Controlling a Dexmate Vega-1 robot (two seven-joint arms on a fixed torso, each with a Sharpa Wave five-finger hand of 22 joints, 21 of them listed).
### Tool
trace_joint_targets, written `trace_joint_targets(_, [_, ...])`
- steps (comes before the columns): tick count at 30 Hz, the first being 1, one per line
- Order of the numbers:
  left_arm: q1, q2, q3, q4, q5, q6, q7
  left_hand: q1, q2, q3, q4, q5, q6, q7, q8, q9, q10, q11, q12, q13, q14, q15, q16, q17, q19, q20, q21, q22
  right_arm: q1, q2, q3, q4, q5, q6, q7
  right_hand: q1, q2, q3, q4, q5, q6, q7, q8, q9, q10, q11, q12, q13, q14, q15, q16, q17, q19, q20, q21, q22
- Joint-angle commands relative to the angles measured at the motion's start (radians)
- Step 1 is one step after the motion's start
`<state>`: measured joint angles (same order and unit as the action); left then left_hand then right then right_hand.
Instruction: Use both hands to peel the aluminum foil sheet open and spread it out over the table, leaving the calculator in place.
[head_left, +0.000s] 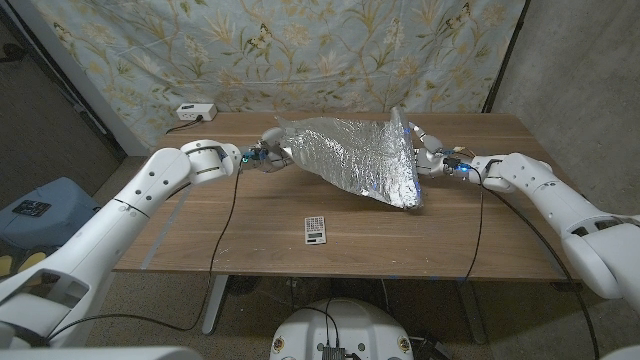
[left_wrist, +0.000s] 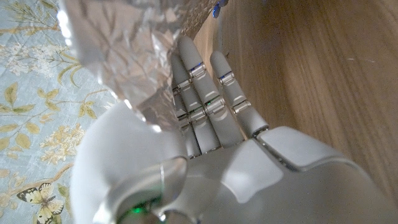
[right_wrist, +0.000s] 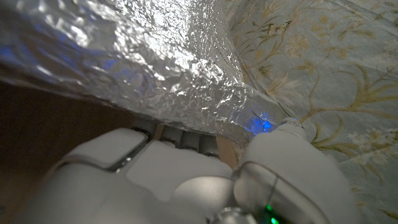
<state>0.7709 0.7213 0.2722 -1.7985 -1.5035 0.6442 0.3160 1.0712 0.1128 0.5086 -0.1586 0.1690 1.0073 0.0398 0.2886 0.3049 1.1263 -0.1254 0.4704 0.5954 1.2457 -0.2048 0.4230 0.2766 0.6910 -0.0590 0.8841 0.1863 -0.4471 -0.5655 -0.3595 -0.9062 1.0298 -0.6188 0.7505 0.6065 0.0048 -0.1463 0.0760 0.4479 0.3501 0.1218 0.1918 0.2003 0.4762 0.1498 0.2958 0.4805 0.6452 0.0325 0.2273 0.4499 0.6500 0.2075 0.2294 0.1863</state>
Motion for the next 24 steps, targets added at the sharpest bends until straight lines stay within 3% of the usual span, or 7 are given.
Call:
trace_joint_targets(1, [0.007,0.003,-0.005,0.001,-0.018,-0.016,0.01,0.01,0.003,-0.001,0.001,0.0,0.046,0.047,0.002,0.003,0.004,-0.008,-0.003,0.005,0.003,-0.005,-0.004,0.005,-0.006,-0.001,0.007,-0.001,0.016,-0.004,-0.013,0.01,-0.01,-0.026,0.001,0.005,0.008,-0.005,0.001,0.01,0.005,0.01,0.005,-0.001,0.002,0.012,-0.004,0.002,0.002,0.004,0.009,0.0,0.008,-0.002,0.004,0.001])
trace_joint_targets(24, [0.059,0.035,-0.05,-0.039,-0.043,-0.05,0.047,0.01,0.004,0.0,0.001,0.0,0.047,0.047,-0.002,0.007,0.003,-0.009,-0.004,0.009,0.004,-0.005,-0.009,0.008,-0.012,-0.002,0.015,-0.002,0.056,-0.02,-0.05,0.015,-0.03,-0.126,0.006,0.006,0.022,-0.014,0.009,0.011,0.005,0.027,0.007,-0.001,0.008,0.028,-0.006,0.004,0.026,0.01,0.019,0.0,0.042,-0.005,0.011,0.001])
